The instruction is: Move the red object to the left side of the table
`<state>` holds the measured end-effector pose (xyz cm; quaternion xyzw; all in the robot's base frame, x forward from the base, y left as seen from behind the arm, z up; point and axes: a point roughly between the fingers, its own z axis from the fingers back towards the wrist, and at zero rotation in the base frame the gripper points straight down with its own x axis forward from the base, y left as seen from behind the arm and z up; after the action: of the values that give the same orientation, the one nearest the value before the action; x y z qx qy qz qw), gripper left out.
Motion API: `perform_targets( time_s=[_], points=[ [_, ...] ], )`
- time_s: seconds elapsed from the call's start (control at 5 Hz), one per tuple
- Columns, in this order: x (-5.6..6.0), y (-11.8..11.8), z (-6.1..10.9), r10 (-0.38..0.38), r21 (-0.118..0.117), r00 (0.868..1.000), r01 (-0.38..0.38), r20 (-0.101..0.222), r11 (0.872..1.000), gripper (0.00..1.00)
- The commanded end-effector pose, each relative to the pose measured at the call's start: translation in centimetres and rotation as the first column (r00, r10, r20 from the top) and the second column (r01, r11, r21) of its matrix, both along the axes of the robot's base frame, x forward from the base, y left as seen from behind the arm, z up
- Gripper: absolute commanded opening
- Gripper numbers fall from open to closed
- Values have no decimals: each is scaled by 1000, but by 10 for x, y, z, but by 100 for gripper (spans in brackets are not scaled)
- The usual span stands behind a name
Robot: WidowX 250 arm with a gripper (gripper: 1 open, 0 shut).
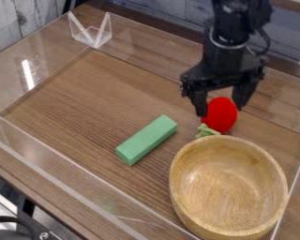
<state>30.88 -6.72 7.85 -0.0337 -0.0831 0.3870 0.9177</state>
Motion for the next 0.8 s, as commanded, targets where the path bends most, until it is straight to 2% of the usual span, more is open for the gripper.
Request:
perform_targets(
  time_s=[0.0, 0.2, 0.4, 0.6],
  points=[
    [4, 2, 1, 25, 4, 999, -26, 25, 1000, 100],
    [2, 5, -1, 53, 5, 998, -53, 25, 999, 0],
    [9, 15, 18, 86, -22, 995, -85, 52, 996, 0],
    [16, 25, 45, 118, -63, 989, -113, 88, 992, 0]
  ],
)
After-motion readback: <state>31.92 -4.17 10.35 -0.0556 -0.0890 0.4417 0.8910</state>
